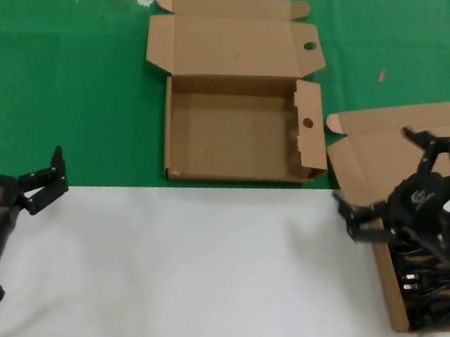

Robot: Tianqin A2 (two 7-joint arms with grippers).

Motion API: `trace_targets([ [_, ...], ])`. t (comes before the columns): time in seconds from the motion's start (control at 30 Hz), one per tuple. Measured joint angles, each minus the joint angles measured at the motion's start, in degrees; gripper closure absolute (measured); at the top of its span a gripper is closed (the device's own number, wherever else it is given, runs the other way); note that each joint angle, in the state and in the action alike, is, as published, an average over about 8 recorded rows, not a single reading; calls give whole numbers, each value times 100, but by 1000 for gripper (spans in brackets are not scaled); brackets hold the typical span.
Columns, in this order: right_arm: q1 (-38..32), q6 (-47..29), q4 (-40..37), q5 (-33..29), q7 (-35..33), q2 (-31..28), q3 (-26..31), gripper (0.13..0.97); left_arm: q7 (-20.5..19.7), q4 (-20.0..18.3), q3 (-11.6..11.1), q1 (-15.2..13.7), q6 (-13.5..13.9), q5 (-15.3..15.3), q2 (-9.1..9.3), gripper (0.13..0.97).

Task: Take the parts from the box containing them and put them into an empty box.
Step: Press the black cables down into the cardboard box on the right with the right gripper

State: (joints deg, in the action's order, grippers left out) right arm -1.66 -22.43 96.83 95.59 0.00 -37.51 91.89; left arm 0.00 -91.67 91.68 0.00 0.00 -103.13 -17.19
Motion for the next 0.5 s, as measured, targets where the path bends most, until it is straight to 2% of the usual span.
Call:
trace_targets([
  [0.27,-653,-1852,-123,94,-674,-1717,543,129,0,0,0,0,0,0,0,267],
  [0.4,-1246,-2738,-374,-15,-1026,-2240,985,129,0,0,0,0,0,0,0,351],
  [0.5,-1748,-3381,-605,-224,-1259,-2418,1284,129,0,0,0,0,0,0,0,414],
])
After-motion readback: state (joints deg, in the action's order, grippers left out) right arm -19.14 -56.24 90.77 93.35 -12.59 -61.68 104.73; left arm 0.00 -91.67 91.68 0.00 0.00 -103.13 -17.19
